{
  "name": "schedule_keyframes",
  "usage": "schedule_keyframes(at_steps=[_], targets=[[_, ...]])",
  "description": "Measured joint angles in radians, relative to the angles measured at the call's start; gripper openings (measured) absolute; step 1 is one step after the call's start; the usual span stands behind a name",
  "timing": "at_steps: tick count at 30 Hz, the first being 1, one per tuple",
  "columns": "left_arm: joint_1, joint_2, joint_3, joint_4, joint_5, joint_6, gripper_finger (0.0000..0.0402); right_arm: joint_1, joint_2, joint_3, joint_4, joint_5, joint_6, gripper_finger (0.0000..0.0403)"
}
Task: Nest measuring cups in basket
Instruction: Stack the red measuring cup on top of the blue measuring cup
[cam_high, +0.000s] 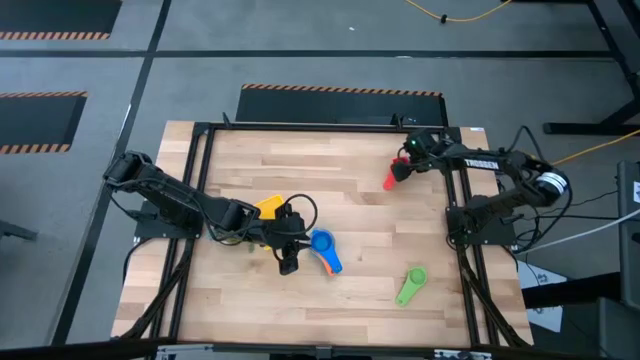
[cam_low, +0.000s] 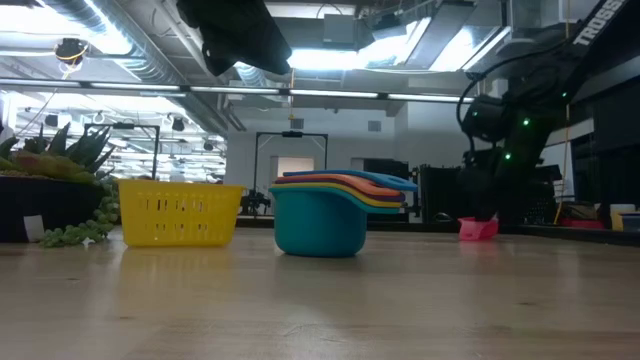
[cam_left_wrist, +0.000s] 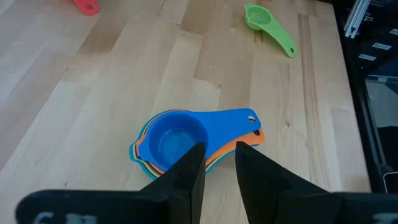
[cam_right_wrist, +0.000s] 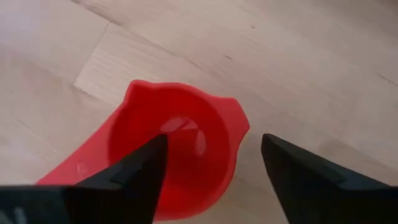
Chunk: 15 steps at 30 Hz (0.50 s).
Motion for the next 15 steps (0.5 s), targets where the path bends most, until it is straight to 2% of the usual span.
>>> schedule_keyframes(at_steps=[9,15], targets=[[0.000,0.000,0.000,0.000,0.000,0.000,0.0082,0.000,0.006,0.000,0.007,-0.001,0.005,0.0171],[0.000,0.000,0.000,0.000,0.000,0.000,0.0081,0.000,0.006,0.000,0.007,-0.002,0.006,0.0130]])
